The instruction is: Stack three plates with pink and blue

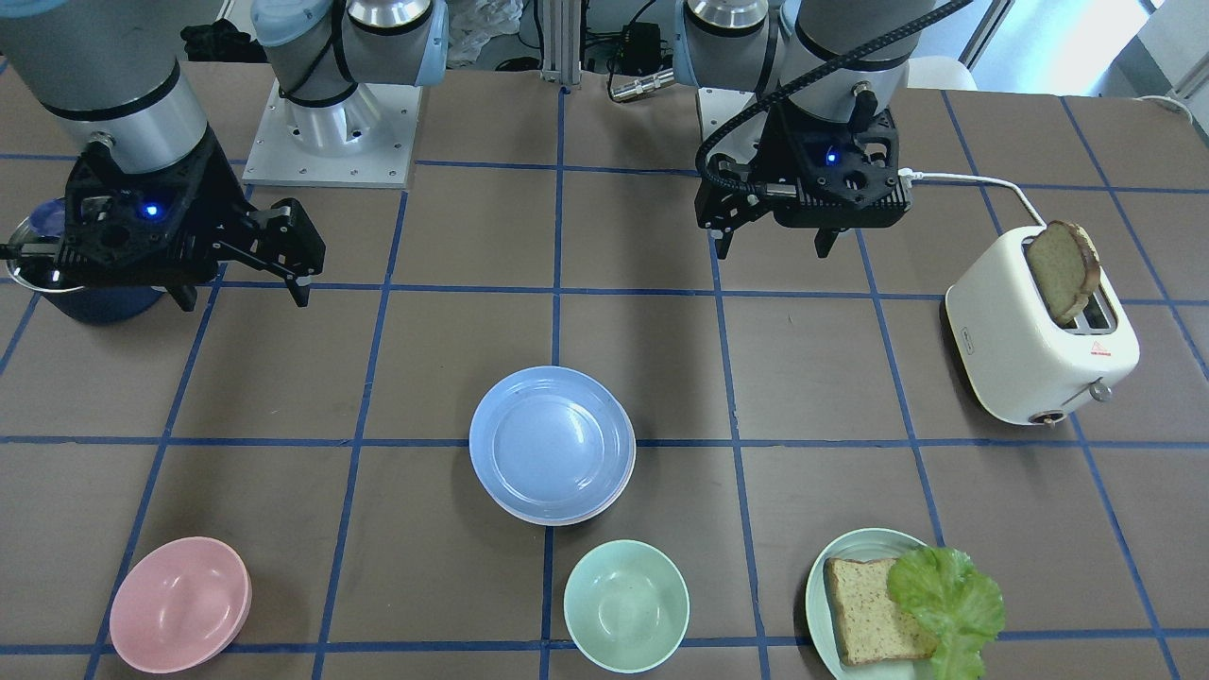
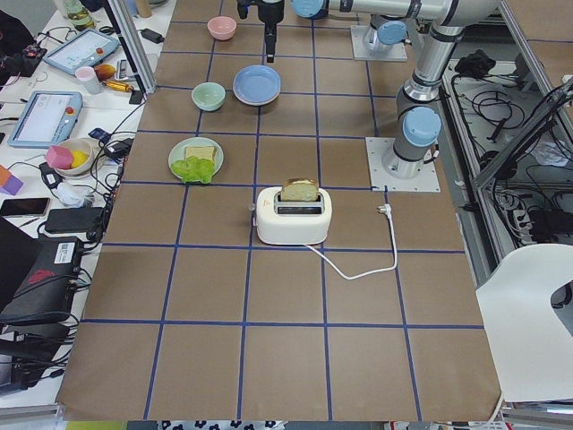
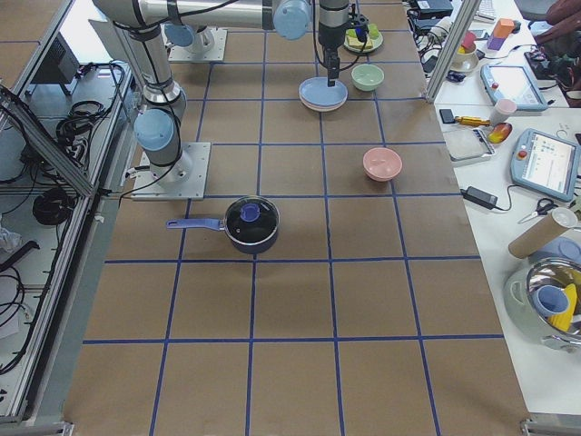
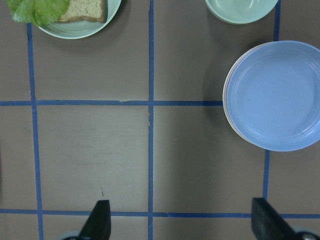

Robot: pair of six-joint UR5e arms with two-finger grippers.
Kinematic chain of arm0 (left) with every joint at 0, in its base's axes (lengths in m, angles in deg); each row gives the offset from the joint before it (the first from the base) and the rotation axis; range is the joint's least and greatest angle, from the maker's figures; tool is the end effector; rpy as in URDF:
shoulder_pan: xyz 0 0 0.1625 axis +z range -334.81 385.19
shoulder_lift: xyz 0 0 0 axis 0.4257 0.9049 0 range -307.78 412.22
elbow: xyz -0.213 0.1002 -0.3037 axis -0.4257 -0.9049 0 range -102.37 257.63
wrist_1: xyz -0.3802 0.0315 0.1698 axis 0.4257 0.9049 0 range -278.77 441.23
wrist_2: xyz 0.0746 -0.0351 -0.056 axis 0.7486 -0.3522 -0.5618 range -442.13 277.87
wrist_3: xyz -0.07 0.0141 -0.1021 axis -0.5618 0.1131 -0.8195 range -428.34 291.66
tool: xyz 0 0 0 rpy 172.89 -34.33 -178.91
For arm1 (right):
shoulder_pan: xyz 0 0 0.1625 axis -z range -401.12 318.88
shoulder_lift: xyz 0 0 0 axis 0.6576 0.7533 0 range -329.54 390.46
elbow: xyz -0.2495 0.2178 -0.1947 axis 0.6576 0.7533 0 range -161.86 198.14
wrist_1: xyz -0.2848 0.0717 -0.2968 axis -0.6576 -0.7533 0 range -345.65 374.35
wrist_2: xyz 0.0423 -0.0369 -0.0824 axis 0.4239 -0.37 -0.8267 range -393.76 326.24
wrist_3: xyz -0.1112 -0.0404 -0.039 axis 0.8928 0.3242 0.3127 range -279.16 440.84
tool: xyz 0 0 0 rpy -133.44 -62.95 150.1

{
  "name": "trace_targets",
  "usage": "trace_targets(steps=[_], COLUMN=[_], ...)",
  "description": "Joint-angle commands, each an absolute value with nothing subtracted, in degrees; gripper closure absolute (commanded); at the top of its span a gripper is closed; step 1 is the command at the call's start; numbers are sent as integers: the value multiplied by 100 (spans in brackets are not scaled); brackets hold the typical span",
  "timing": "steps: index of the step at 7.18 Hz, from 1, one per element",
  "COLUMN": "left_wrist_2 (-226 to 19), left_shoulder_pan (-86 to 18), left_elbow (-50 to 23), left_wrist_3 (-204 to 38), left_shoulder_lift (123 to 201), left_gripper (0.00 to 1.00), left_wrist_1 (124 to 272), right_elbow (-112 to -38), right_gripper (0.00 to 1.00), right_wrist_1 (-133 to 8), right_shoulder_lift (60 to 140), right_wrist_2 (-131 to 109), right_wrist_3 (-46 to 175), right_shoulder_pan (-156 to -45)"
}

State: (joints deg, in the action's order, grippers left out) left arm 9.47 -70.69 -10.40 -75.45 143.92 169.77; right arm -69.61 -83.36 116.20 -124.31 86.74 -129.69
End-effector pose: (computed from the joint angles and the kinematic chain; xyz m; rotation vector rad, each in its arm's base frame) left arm -0.1815 -0.4945 0.4270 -0.0341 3.1166 -0.0517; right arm 0.1187 -0.5387 0.4177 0.1209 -3.1195 0.1544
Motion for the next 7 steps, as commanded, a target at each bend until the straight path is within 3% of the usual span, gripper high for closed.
trace_targets(steps=[1, 7], left_wrist_2=[945, 936], left_shoulder_pan=[-7069, -6973], left_elbow=[-1052, -1026], left_wrist_3=[-7545, -7545], left_shoulder_lift=[14380, 14371], left_gripper=[0, 0], left_wrist_1=[16982, 16982], right_elbow=[-7001, -6826], right_gripper=[0, 0], right_wrist_1=[-8575, -8163], right_shoulder_lift=[11667, 11659], right_wrist_2=[-12429, -12323], right_wrist_3=[8664, 8075], right_shoulder_pan=[-12971, -12971])
